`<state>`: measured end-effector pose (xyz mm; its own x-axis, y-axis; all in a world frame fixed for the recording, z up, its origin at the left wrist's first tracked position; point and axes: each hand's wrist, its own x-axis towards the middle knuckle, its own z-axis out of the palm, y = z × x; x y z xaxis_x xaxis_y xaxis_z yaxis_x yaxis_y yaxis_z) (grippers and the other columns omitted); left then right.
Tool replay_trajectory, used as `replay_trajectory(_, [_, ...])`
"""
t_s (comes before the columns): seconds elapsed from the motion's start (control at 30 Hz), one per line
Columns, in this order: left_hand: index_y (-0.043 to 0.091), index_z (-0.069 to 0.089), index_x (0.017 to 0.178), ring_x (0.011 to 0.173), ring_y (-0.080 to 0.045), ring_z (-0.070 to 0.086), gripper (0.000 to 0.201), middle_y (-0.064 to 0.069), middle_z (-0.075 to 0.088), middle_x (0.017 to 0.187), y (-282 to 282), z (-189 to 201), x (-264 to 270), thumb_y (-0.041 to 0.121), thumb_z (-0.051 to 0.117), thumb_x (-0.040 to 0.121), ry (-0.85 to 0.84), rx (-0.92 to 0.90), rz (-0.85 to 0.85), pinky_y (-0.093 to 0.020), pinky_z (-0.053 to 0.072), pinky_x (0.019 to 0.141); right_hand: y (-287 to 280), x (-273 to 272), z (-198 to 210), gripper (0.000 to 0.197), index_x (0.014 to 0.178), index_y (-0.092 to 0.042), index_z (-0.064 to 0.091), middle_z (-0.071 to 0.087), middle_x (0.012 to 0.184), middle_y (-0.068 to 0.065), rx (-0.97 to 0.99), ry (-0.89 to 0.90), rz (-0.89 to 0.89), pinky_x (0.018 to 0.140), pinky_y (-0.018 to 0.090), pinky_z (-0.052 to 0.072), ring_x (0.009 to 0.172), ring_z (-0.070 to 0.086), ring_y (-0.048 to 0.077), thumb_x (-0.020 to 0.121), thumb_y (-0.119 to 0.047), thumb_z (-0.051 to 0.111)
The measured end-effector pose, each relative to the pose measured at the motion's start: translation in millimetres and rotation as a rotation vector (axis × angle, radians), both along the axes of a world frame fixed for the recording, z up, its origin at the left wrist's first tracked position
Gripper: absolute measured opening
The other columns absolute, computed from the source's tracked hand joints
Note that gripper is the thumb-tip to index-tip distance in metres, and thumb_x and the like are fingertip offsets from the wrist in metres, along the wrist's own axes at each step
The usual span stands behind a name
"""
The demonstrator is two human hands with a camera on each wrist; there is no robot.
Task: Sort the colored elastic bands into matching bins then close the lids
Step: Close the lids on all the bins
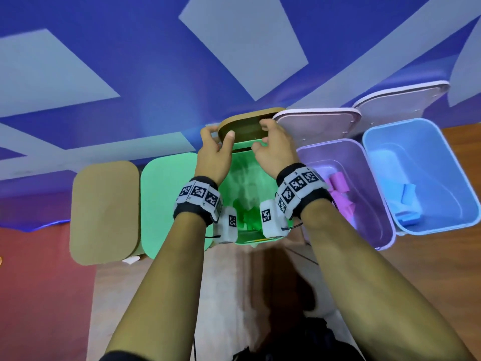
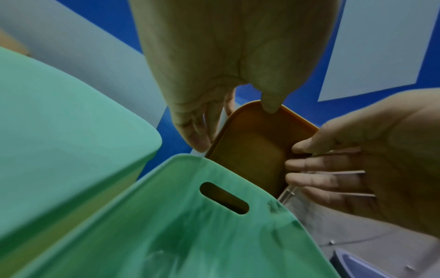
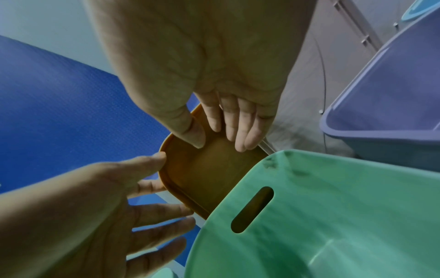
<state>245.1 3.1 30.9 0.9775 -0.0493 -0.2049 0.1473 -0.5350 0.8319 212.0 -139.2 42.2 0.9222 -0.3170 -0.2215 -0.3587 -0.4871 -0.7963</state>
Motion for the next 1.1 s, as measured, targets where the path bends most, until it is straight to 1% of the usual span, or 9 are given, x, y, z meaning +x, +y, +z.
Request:
replay_trajectory(0.2, [0.017,0.046,0.117,0.078,-0.022,0.057,0.035,0.004,0.058,0.076,3,1,6,0.047,0.048,0.099,-0.047,0.057,0.011,-0.029,0.037,0.07,4,0,5,0.049,0.136,-0.018,0.047,0.053,0.136,0.007,-0.001,-0.02,-0.001,0.098,0.042,0.049,0.11,0.06,0.024,0.089,-0.013,0.059])
replay_trajectory(0.4, [0.019,0.049,0.114,0.077,-0.025,0.056,0.033,0.006,0.054,0.071,10,7,5,0.048,0.045,0.1,-0.04,0.039,-0.021,-0.031,0.038,0.067,14,-2,13,0.051,0.136,-0.021,0.049,0.051,0.132,0.007,-0.021,-0.045,0.004,0.097,0.041,0.05,0.104,0.061,0.025,0.086,-0.014,0.06])
replay_trajectory(0.47, [0.02,0.049,0.112,0.077,-0.029,0.058,0.031,-0.003,0.06,0.073,14,11,5,0.048,0.045,0.1,-0.05,0.023,-0.033,-0.034,0.042,0.064,19,-2,15,0.051,0.135,-0.022,0.05,0.051,0.131,0.007,-0.015,-0.058,0.001,0.097,0.041,0.05,0.103,0.062,0.024,0.086,-0.013,0.06])
replay_trajectory(0.53, [0.021,0.048,0.109,0.078,-0.033,0.061,0.029,-0.019,0.065,0.08,18,15,5,0.049,0.045,0.099,-0.065,-0.007,-0.04,-0.039,0.049,0.069,24,-4,16,0.051,0.135,-0.024,0.05,0.05,0.13,0.007,-0.013,-0.07,0.016,0.095,0.04,0.051,0.102,0.061,0.024,0.086,-0.012,0.059])
replay_trajectory(0.6, [0.023,0.048,0.104,0.077,-0.035,0.062,0.028,-0.024,0.066,0.084,22,19,7,0.051,0.045,0.099,-0.079,-0.03,-0.038,-0.043,0.052,0.072,27,-6,19,0.052,0.135,-0.028,0.049,0.049,0.131,0.005,-0.025,-0.071,0.049,0.095,0.039,0.051,0.103,0.06,0.022,0.086,-0.012,0.058])
replay_trajectory(0.73, [0.028,0.046,0.099,0.074,-0.028,0.063,0.029,-0.008,0.065,0.076,26,26,7,0.057,0.047,0.095,-0.08,-0.063,-0.019,-0.041,0.054,0.074,31,-9,26,0.053,0.134,-0.033,0.049,0.047,0.132,0.004,-0.027,-0.094,0.081,0.095,0.039,0.05,0.104,0.059,0.021,0.086,-0.012,0.058])
replay_trajectory(0.87, [0.023,0.047,0.101,0.072,-0.028,0.06,0.033,-0.017,0.068,0.084,32,31,1,0.056,0.048,0.096,-0.093,-0.068,-0.026,-0.036,0.051,0.069,33,-13,32,0.051,0.133,-0.031,0.052,0.046,0.133,0.004,-0.047,-0.11,0.096,0.095,0.039,0.051,0.102,0.059,0.021,0.087,-0.01,0.058])
replay_trajectory(0.93, [0.023,0.047,0.101,0.069,-0.022,0.057,0.033,-0.014,0.067,0.083,36,33,-3,0.055,0.048,0.096,-0.101,-0.079,-0.035,-0.031,0.046,0.066,33,-16,34,0.05,0.133,-0.03,0.053,0.045,0.135,0.003,-0.054,-0.115,0.091,0.096,0.041,0.051,0.103,0.058,0.021,0.088,-0.01,0.059])
replay_trajectory(1.1, [0.033,0.051,0.108,0.091,-0.018,0.062,0.026,-0.001,0.069,0.096,40,49,-12,0.056,0.048,0.096,-0.106,-0.098,-0.056,-0.027,0.044,0.075,38,-25,41,0.057,0.133,-0.037,0.05,0.031,0.144,0.006,-0.05,-0.143,0.094,0.102,0.042,0.047,0.117,0.051,0.028,0.085,-0.01,0.059])
